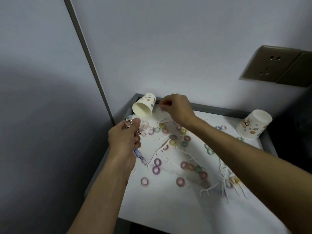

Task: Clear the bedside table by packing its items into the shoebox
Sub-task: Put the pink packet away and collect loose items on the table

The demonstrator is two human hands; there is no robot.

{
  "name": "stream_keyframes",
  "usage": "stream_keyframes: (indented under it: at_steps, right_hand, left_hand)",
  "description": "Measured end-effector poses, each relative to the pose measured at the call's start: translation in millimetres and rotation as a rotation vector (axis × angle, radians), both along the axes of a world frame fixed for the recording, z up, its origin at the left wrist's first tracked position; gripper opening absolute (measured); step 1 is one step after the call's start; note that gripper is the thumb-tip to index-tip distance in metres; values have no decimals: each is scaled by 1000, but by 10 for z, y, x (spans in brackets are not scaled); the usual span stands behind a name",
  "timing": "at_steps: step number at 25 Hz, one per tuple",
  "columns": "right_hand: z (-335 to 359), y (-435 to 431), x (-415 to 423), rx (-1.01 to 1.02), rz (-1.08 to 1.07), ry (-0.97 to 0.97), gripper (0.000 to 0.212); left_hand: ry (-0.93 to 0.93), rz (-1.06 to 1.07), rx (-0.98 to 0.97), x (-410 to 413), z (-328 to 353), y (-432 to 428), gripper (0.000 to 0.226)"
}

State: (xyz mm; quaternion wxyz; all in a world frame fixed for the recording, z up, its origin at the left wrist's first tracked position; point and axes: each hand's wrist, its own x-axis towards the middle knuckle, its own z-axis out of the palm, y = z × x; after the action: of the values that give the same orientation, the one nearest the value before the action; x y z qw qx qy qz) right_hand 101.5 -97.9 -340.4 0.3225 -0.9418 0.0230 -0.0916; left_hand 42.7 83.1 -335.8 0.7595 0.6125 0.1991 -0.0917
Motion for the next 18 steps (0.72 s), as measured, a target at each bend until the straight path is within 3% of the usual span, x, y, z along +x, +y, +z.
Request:
stream_keyframes:
  at_steps: [3,6,9,14,18]
  right_hand:
    - [-113,-83,255,-376,25,153,11]
    - [-274,-52,338,-532,49,175,19]
    - [-303,-102,355,-514,16,154,27]
    - [-247,-117,409,-319,-60,296,42]
    - [-210,46,449,-489,-97,251,36]
  left_hand:
    - [17,2,-22,11,13,18,15]
    - [16,9,-35,36,17,18,14]
    - [20,9,-45,38,16,34,11]
    - [10,3,-57,19,28,56,7]
    - [10,3,-46,9,24,69,11]
